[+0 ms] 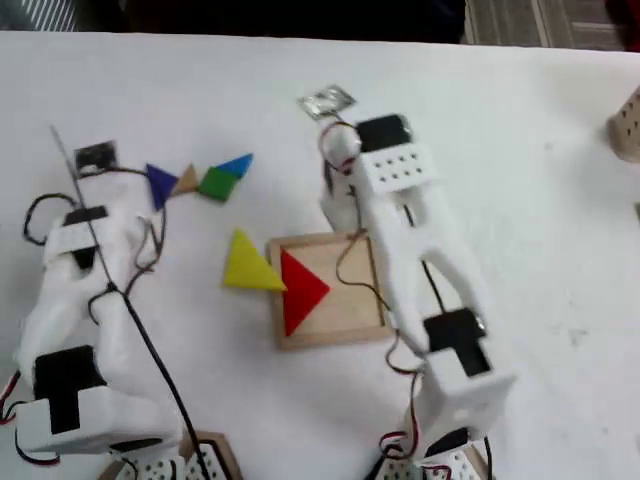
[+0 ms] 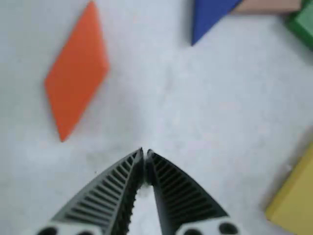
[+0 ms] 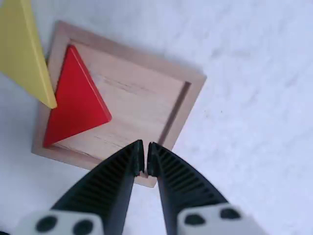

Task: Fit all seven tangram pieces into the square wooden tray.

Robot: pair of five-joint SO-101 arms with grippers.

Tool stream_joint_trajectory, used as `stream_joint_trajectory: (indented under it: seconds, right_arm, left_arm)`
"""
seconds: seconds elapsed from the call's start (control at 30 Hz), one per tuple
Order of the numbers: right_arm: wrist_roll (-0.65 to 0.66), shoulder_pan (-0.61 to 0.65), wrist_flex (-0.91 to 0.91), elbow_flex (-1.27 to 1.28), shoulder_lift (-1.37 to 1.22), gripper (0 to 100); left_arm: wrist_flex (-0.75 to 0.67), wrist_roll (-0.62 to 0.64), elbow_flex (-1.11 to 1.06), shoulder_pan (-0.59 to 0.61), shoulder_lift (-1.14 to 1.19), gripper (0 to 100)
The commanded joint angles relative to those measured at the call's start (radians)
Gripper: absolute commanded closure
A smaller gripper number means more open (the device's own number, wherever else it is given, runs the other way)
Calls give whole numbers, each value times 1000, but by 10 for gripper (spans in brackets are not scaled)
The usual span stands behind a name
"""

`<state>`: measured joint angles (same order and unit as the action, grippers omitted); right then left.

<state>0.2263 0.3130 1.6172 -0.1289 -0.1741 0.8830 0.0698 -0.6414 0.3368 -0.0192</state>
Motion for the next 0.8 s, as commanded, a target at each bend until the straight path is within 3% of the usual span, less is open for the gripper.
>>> stream_joint_trajectory:
  seconds: [0.0,0.13,0.3,0.43,0.53,0.77]
  right_arm:
    - [2,-79,-134,390,205,978]
    - [77,-151,-239,706,456,978]
    - [80,-226,-352,937,676,978]
    - [77,-265,-397,961,656,978]
    - [75,-291,-426,962,601,978]
    - [77,-332,-496,964,507,978]
  left_arm:
    - [11,-2,9,-116,-39,976]
    - [9,12,40,-194,-39,976]
    - [6,140,57,-248,-38,976]
    - [8,153,58,-340,-38,976]
    - [11,244,71,-395,-30,976]
    - [92,290,279,-407,229,976]
